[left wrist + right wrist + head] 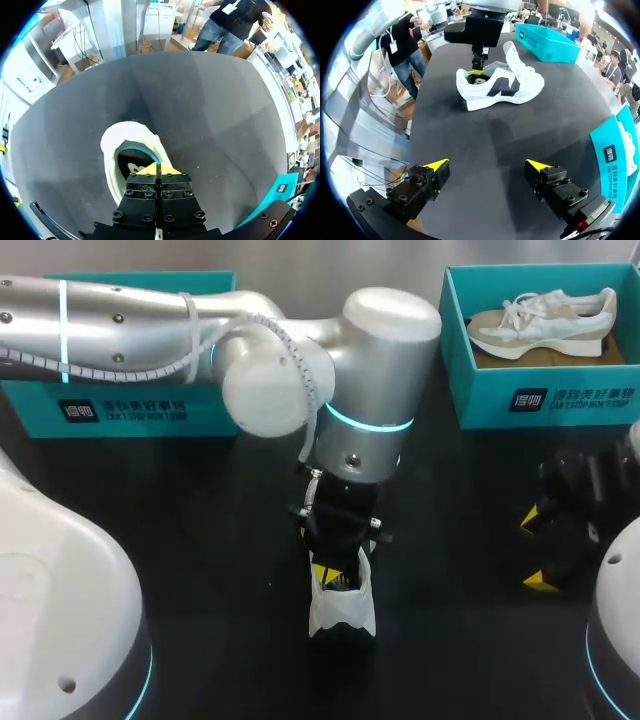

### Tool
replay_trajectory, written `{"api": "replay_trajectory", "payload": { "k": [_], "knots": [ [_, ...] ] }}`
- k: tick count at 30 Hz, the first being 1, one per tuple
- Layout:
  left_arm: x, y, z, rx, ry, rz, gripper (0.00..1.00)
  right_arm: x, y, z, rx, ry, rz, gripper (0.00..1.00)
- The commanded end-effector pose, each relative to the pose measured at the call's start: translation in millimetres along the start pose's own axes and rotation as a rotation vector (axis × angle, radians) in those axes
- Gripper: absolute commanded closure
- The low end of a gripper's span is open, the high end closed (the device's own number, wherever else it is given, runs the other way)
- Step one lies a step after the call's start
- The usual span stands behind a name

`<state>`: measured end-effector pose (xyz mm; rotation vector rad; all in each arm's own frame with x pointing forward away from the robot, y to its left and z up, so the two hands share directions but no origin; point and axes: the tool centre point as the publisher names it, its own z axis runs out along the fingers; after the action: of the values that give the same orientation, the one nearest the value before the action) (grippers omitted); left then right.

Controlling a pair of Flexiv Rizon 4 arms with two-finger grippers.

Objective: Take the shoe out of the shoebox, open the shoe tongue, remove and reinsert the insole, then place the shoe into the shoebox

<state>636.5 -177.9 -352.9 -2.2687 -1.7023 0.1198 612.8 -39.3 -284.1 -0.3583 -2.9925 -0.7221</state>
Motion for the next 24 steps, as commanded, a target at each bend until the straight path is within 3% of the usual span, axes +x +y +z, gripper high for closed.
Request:
{"api": "replay_trajectory", "payload": {
  "k": [1, 12, 19, 24],
  "knots": [
    [-2.2, 2.1, 9.0, 0.001, 0.008, -0.003, 1.00, 1.0, 0.0, 0.1, 0.002, -0.002, 0.000, 0.00],
    [-8.0, 7.2, 37.6, -0.003, -0.026, -0.026, 1.00, 1.0, 0.0, 0.1, 0.002, -0.002, 0.000, 0.00],
    [-1.3, 3.2, 9.6, -0.071, -0.096, -0.036, 1.00, 1.0, 0.0, 0.1, 0.002, -0.002, 0.000, 0.00],
    [0.4, 6.3, 7.3, -0.129, -0.059, -0.056, 1.00, 1.0, 0.0, 0.1, 0.002, -0.002, 0.000, 0.00]
  ]
}}
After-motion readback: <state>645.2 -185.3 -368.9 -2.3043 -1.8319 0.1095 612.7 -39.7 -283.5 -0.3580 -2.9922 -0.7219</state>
